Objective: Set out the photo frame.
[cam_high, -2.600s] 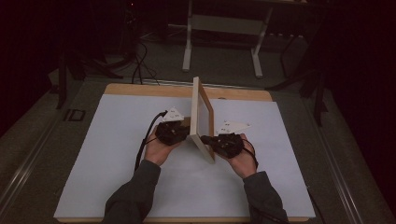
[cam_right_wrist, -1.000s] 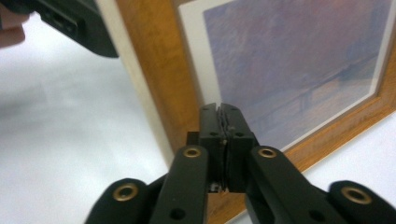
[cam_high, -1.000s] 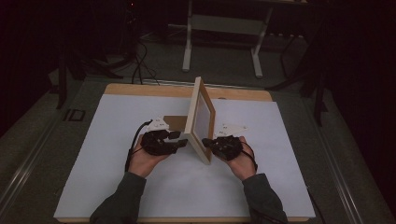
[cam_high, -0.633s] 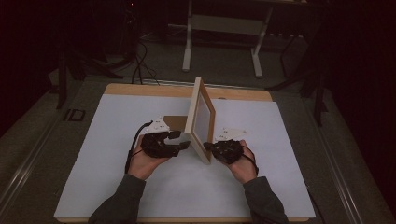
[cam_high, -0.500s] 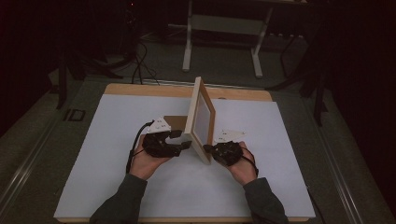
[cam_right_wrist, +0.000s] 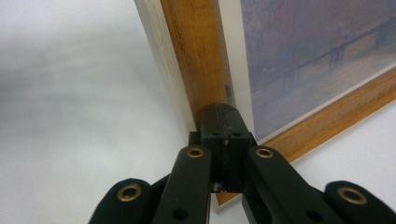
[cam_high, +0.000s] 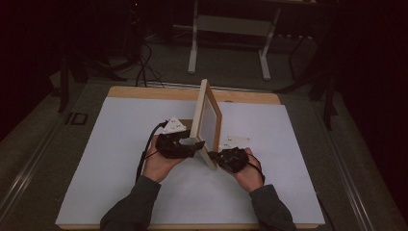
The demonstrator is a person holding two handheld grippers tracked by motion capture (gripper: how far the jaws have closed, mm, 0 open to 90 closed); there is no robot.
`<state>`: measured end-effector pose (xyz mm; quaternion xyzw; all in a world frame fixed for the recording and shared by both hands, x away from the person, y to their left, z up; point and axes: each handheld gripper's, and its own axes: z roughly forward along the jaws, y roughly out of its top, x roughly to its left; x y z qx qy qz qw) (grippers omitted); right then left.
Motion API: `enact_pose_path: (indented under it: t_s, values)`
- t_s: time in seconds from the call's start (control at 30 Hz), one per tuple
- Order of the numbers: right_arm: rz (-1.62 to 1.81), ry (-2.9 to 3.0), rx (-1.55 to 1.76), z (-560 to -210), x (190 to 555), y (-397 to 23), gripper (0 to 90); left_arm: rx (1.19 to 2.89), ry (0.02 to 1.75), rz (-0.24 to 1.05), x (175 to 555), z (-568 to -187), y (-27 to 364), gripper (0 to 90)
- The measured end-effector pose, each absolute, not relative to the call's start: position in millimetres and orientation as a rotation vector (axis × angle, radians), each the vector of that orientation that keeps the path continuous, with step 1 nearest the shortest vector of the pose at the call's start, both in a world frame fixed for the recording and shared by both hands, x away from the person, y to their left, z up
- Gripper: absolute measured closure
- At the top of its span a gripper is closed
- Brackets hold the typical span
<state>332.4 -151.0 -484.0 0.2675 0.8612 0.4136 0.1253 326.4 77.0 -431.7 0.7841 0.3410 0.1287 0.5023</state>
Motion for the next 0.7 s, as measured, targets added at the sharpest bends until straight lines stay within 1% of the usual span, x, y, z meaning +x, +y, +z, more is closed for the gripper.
enact_pose_path:
  t_s: [0.17, 0.23, 0.43, 0.6, 0.7]
  values:
    - [1.231, 2.517, 0.775, -485.5, 330.6, -147.1, 90.0, 1.885, 0.851, 0.318, 329.0, -430.9, 73.7, 44.8]
    - [1.228, 2.516, 0.774, -485.5, 329.7, -145.4, 90.0, 1.889, 0.855, 0.324, 329.5, -431.1, 73.9, 48.1]
    - [1.232, 2.521, 0.768, -487.0, 328.5, -140.8, 90.0, 1.877, 0.884, 0.311, 332.1, -430.7, 78.2, 51.3]
    - [1.223, 2.539, 0.749, -490.2, 328.0, -135.9, 90.0, 1.862, 0.918, 0.327, 332.8, -429.4, 83.0, 57.9]
    - [1.202, 2.554, 0.723, -492.2, 326.9, -132.9, 90.0, 1.838, 0.946, 0.311, 335.0, -430.1, 87.9, 61.3]
